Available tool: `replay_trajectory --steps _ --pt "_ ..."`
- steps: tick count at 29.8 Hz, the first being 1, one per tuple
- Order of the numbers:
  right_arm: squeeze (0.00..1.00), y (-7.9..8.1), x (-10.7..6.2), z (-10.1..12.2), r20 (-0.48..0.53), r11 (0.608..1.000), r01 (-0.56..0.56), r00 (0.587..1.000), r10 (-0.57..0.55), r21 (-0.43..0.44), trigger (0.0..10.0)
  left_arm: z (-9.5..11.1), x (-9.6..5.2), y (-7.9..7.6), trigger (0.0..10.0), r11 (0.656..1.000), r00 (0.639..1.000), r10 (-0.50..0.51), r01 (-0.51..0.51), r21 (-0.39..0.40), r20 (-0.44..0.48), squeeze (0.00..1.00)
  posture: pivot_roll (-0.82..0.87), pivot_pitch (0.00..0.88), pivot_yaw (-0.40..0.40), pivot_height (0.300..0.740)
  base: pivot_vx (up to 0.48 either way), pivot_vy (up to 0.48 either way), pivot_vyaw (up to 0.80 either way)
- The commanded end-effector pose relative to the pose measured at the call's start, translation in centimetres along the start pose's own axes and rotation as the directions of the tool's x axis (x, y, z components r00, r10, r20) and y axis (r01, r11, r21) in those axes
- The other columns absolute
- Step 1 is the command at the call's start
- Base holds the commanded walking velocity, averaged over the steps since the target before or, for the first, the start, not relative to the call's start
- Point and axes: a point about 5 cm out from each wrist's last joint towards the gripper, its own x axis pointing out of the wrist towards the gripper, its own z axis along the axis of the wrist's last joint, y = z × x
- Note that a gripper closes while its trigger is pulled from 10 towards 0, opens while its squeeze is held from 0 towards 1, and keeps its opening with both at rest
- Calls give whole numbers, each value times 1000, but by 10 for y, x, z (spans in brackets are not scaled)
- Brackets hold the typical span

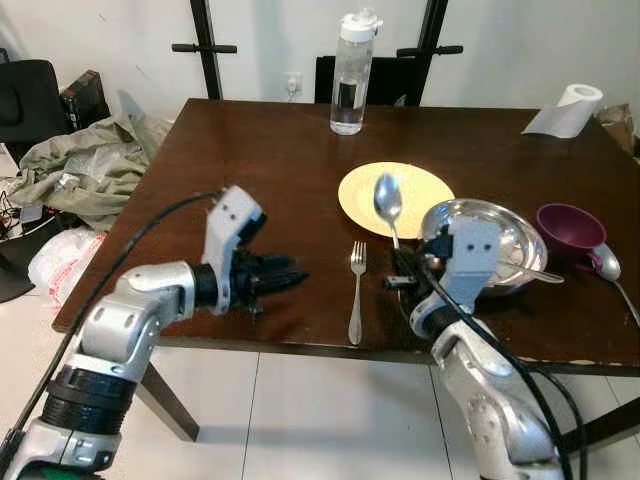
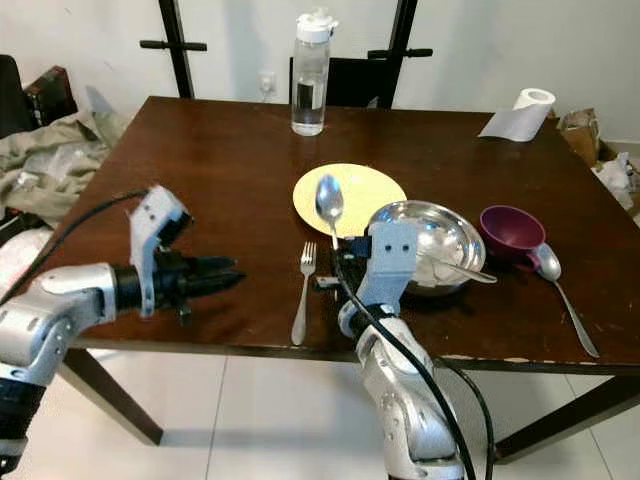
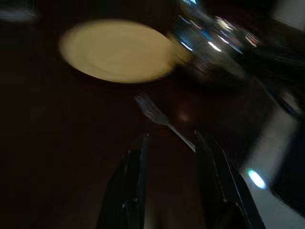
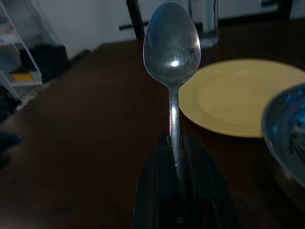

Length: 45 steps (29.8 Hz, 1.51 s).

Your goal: Setting the table

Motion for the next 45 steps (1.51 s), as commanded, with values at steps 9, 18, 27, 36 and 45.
replay_trajectory --steps 9,18,27,36,45 --pt "0 -18 -13 -11 12 981 177 984 -179 77 10000 -20 -1 -17 10000 964 965 263 -263 -20 4 0 69 165 130 740 0 0 0" --pt "0 -20 -13 -15 4 979 194 981 -194 67 10000 -27 4 -9 10000 899 901 434 -433 -71 7 0 60 155 130 740 0 0 0" --pt "0 -21 -13 -18 -2 979 195 981 -195 63 10000 -28 5 -9 10000 880 883 470 -468 -85 0 0 56 147 129 740 -32 0 0" --pt "0 -20 -15 -21 -14 979 193 981 -193 57 10000 -27 8 -11 10000 876 879 477 -474 -92 4 0 53 145 128 740 -367 0 0" --pt "0 -21 -15 -23 -19 980 191 982 -190 52 10000 -27 9 -9 10000 869 873 487 -485 -101 2 0 52 142 129 740 -370 0 0"
